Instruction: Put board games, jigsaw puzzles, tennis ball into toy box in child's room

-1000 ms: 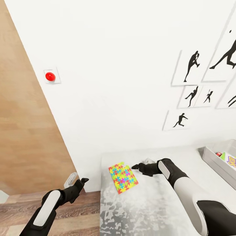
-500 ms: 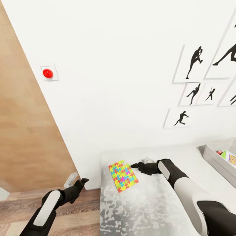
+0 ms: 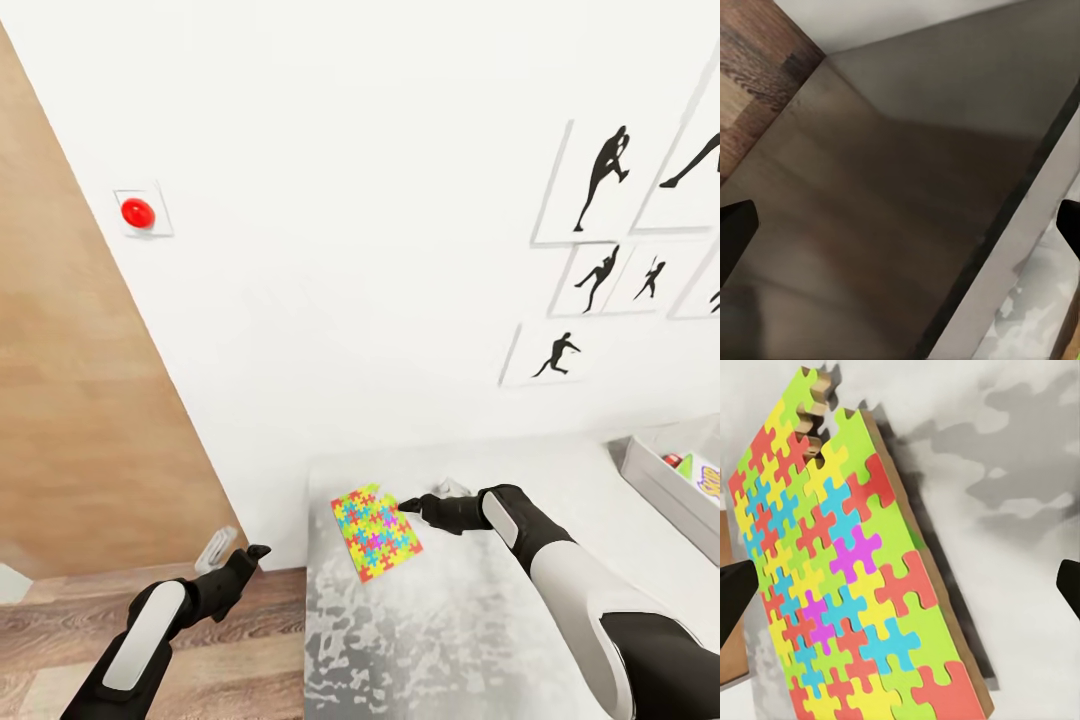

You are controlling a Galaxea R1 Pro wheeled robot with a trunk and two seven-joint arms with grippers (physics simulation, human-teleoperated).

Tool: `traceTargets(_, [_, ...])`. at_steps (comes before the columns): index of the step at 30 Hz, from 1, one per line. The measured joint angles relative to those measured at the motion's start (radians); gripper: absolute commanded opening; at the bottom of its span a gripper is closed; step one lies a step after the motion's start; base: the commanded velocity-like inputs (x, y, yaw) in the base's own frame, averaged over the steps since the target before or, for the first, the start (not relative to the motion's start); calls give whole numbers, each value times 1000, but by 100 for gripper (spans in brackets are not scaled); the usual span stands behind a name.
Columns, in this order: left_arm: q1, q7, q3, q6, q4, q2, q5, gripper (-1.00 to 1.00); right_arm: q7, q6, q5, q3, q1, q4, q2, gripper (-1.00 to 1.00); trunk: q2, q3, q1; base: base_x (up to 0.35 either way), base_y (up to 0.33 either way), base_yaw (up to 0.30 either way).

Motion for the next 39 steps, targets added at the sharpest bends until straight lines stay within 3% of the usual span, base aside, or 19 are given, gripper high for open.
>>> traceTargets(28, [0,0,0,0,1,-1,-22,100,2,2,-11,-5,1,-36,0,100,-1,-33,0,0,0,2])
traceTargets(39, [0,0,1,0,1,-1,-22,100,3,4,-7,-4,3,-40,0,100,-1,-34,0,0,0,192])
